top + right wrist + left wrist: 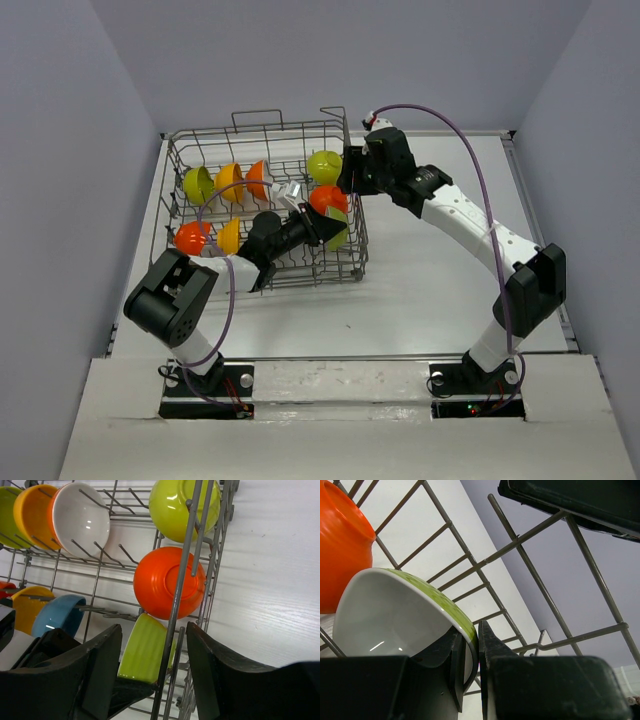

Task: Load the bowls into the dish rack
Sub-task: Place the upside down bowl on the dish rack.

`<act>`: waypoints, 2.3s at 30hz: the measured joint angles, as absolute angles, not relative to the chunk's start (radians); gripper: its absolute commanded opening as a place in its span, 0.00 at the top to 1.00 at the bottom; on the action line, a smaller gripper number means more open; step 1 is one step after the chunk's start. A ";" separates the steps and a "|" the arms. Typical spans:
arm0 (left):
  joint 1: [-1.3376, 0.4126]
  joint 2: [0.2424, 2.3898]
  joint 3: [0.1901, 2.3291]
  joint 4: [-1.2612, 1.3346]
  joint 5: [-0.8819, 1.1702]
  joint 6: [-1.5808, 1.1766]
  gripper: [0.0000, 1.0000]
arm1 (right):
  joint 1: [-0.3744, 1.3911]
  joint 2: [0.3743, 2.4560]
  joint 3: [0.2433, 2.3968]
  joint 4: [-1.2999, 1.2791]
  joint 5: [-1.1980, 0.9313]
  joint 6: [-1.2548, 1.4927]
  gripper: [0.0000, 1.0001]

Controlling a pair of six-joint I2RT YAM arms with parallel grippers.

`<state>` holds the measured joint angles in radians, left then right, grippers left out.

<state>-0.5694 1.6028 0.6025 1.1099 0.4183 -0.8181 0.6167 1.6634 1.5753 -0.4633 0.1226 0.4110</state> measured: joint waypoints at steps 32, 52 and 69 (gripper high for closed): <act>-0.577 1.588 0.602 1.047 0.383 -0.781 0.99 | 0.617 1.673 1.575 -0.463 0.124 0.411 0.60; -0.588 1.509 0.602 0.921 0.342 -0.740 0.93 | 0.617 1.673 1.574 -0.463 0.126 0.411 0.64; -0.600 1.454 0.602 0.848 0.324 -0.712 0.88 | 0.617 1.673 1.573 -0.463 0.154 0.442 0.84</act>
